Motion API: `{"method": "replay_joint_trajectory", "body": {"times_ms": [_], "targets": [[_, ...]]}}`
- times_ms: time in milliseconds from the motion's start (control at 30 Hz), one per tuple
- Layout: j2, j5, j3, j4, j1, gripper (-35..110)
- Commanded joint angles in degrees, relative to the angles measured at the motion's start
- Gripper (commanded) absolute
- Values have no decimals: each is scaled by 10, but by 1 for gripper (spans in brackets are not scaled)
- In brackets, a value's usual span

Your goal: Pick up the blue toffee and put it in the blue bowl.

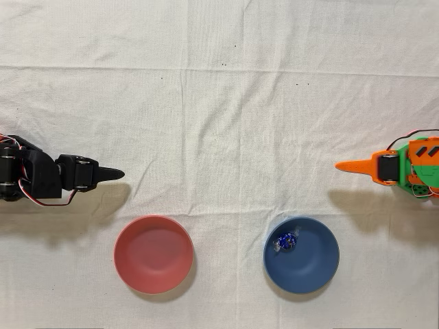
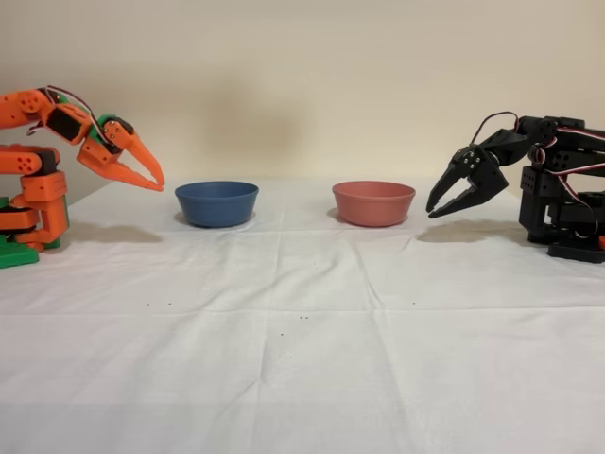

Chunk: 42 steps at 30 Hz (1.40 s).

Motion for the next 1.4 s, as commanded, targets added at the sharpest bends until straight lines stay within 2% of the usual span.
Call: {"method": "replay_joint_trajectory", "body": {"times_ms": [0, 333, 467, 900, 1367], "targets": [[37, -11, 20, -8, 4, 0], [52, -30, 98, -50, -1, 0], [52, -1, 98, -41, -1, 0], [52, 38, 98, 91, -4, 0], [52, 22, 98, 110, 4, 1]]}}
